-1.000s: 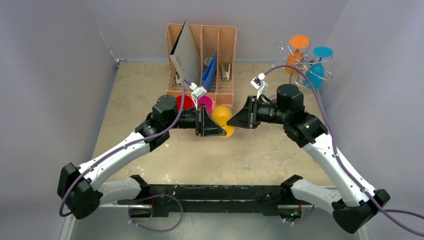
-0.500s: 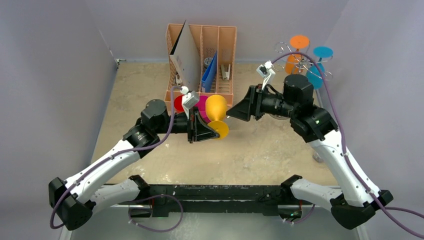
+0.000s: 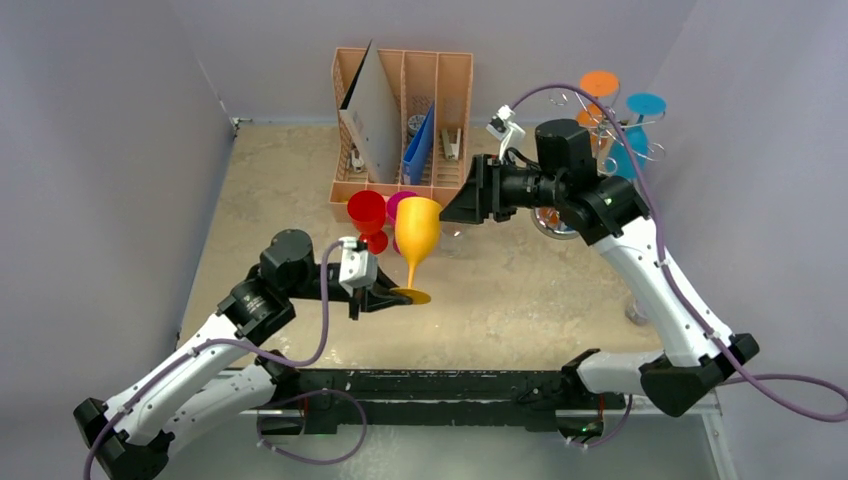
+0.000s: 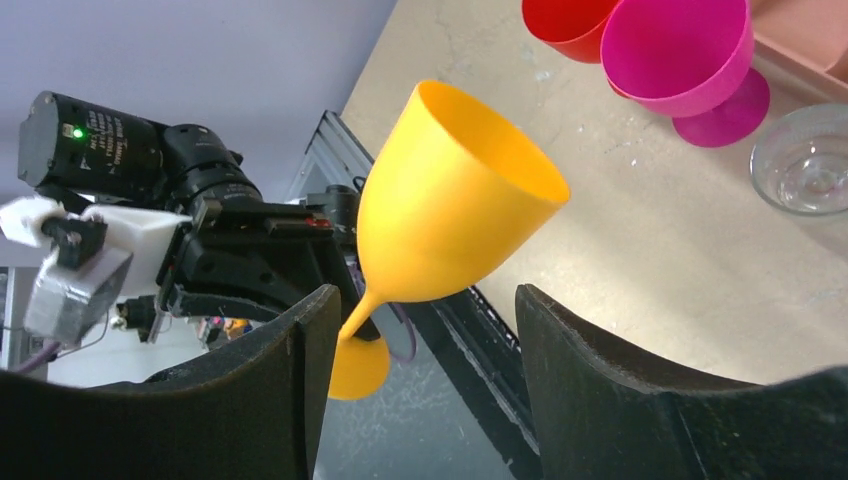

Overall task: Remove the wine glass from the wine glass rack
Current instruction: Place the wine glass at the center of the board.

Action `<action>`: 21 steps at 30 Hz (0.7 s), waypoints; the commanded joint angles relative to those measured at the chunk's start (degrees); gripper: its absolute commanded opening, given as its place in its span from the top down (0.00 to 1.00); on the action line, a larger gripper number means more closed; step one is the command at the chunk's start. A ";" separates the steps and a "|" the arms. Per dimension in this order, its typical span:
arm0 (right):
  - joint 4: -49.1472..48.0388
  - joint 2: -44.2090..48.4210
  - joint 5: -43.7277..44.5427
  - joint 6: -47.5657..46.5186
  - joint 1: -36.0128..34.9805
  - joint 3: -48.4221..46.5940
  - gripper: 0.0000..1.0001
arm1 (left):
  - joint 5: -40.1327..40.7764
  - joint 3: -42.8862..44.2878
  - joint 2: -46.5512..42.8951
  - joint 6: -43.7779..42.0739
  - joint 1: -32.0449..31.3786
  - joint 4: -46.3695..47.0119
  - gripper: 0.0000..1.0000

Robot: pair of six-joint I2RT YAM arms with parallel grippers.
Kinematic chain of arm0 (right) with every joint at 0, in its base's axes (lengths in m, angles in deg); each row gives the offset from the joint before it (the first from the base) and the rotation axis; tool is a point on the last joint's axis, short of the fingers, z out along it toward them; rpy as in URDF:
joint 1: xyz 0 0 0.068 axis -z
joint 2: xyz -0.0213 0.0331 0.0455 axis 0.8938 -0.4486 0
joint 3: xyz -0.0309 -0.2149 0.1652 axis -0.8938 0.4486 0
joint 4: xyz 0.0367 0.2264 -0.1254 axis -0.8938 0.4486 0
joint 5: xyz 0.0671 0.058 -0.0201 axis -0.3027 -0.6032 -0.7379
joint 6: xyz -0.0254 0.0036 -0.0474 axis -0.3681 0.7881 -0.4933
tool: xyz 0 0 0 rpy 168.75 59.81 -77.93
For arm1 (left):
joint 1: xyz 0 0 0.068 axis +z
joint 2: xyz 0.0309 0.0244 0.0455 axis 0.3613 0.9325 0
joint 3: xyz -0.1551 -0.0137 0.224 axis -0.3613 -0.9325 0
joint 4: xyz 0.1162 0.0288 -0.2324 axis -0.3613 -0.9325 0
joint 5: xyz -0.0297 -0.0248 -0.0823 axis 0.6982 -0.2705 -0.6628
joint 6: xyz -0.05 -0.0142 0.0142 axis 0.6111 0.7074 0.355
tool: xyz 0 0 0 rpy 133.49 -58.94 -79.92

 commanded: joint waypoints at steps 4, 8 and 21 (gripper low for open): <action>4.97 -2.31 -5.31 -2.63 -0.07 -5.78 0.32 | -8.34 -0.88 -0.37 -17.79 -0.23 -7.36 1.00; 10.72 -7.71 -10.25 -5.23 -0.06 -11.21 0.35 | -10.04 -0.86 -0.67 -20.43 -0.23 -8.56 1.00; 5.75 -13.35 -26.34 -1.03 -0.14 -10.53 0.51 | -12.98 0.23 -0.21 -23.03 -0.14 -10.70 1.00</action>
